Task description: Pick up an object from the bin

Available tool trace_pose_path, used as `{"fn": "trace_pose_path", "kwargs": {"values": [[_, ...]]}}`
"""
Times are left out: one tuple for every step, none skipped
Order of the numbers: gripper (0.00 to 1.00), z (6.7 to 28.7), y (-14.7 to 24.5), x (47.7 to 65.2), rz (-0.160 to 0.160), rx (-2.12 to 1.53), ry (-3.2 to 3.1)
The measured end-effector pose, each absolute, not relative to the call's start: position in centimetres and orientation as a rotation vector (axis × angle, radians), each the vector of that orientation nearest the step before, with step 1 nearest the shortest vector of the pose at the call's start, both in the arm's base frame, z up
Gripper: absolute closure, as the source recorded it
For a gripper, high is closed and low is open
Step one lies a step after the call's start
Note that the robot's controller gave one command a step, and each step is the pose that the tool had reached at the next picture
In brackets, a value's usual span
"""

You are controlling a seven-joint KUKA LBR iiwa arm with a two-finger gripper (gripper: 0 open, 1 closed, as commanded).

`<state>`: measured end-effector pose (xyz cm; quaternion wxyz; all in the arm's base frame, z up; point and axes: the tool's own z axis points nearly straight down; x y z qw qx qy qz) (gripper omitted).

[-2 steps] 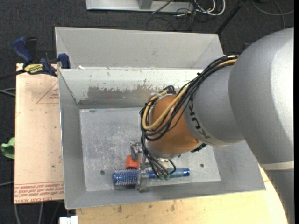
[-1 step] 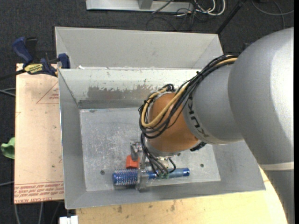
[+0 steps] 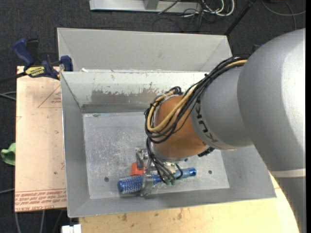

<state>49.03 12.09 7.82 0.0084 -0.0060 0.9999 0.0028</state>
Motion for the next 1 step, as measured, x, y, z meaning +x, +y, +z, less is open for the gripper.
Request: {"fn": "trace_pose_path", "kwargs": {"values": [[1.00,12.12,12.16,49.10,0.003,-0.018,3.138]]}}
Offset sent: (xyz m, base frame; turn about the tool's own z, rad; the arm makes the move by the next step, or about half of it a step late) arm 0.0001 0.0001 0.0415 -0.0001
